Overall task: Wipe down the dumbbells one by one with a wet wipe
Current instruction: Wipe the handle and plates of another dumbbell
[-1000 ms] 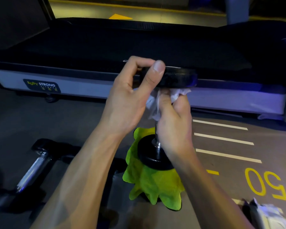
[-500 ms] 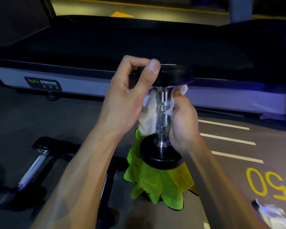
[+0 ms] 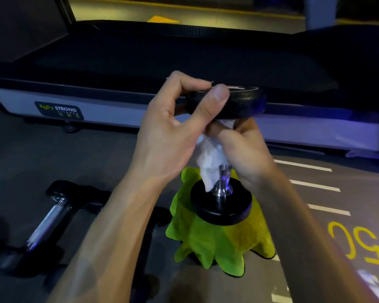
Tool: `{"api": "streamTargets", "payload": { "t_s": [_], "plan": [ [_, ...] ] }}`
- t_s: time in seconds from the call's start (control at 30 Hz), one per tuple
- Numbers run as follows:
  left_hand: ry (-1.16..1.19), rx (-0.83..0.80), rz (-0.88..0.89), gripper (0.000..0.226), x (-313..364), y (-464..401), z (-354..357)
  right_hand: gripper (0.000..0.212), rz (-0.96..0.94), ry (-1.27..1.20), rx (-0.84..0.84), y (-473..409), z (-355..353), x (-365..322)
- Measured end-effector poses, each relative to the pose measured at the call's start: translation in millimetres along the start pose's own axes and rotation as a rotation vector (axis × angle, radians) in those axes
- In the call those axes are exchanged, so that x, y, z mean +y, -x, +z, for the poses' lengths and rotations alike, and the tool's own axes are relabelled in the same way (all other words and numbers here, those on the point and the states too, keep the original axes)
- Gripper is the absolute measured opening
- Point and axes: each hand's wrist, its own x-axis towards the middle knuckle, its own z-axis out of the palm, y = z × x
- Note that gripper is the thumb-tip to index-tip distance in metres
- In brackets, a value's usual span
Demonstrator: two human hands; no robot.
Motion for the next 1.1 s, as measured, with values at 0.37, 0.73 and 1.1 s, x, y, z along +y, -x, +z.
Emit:
{"api": "streamTargets", "payload": {
  "t_s": [0.37, 0.73, 1.1],
  "plan": [
    [0.091, -0.058, 0.018, 0.022, -2.1, -0.4, 8.6, 0.054, 0.171, -0.654, -0.190, 17.3, -3.7, -8.3],
    [0.122, -0.066, 0.006, 0.030, -3.8, 3.4, 7.8, 0.053, 0.312, 0.138, -0.079, 18.7, -33.1, 30.9],
    [0.088, -0.043, 0.028, 0.032, -1.7, 4.1, 7.9, 0.032, -0.241, 0.362, -0.062, 35.3, -21.2, 25.1]
  ]
}}
